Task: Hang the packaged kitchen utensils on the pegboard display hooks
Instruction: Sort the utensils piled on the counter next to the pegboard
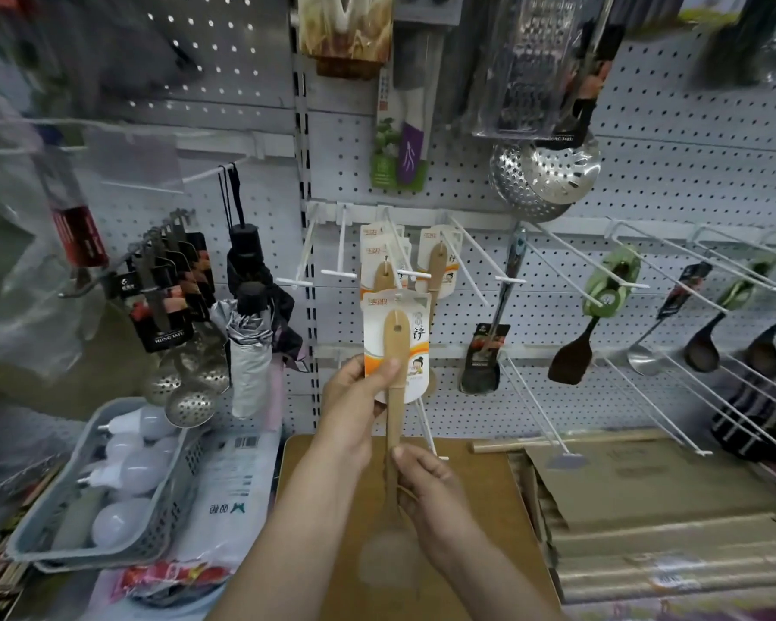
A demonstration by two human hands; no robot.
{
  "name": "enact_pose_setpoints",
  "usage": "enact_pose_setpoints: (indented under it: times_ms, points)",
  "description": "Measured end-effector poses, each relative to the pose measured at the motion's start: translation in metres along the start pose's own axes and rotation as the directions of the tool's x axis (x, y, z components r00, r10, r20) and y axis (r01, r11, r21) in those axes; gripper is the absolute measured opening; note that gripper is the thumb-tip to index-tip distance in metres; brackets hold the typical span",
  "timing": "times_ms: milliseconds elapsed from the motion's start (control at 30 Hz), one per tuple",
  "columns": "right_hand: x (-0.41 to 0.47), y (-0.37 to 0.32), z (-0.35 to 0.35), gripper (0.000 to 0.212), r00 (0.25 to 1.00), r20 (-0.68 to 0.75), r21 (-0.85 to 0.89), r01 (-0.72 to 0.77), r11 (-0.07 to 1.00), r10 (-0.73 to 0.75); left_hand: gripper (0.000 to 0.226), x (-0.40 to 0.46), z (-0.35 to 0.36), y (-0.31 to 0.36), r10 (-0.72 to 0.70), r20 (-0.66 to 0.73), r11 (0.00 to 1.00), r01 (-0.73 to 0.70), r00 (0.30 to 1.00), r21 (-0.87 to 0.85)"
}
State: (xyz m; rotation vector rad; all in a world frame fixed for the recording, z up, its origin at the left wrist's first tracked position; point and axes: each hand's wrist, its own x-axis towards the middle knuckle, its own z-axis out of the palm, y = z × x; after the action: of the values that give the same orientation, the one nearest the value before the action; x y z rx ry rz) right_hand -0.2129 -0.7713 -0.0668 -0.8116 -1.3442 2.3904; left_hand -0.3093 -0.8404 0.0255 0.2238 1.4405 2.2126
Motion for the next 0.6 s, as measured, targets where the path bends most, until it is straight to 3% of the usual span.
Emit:
enact_pose_setpoints:
  times_ms: [133, 400, 600]
  points:
    - [0.011, 0.006, 0.002, 0.033, 1.000, 0.023, 0.042, 0.009, 0.999, -0.010, 0.037, 0.007, -0.008, 0.000, 0.029, 0.072, 0.999, -0.032, 0.997, 0.043]
    - [0.023, 0.007, 0.004, 0.036, 1.000, 0.021, 0.094, 0.014, 0.996, -0.016, 0.037, 0.025, -0.014, 0.000, 0.056, 0.181, 0.996, -0.068, 0.982, 0.064]
    - [0.029, 0.004, 0.008, 0.027, 1.000, 0.011, 0.102, 0.016, 0.995, -0.017, 0.043, 0.035, -0.013, 0.001, 0.041, 0.138, 0.999, -0.044, 0.990, 0.020]
